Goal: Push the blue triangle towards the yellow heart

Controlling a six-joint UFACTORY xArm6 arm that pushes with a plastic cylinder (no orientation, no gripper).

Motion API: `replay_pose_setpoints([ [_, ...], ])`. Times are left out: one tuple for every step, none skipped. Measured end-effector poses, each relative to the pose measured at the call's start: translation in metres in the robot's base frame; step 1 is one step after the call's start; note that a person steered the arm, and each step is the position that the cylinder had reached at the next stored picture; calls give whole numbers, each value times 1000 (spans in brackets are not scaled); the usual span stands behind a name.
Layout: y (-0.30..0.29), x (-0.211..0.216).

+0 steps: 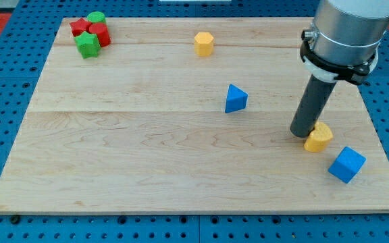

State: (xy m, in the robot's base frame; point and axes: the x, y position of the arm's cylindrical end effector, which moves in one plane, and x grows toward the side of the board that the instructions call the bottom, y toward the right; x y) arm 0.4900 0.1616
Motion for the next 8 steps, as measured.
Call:
replay_pose_setpoints([
  [-29,-37],
  [-29,-86],
  [-66,-115],
  [-92,-89],
  [-101,-49],
  [-131,-24],
  [-185,-16],
  [-161,10],
])
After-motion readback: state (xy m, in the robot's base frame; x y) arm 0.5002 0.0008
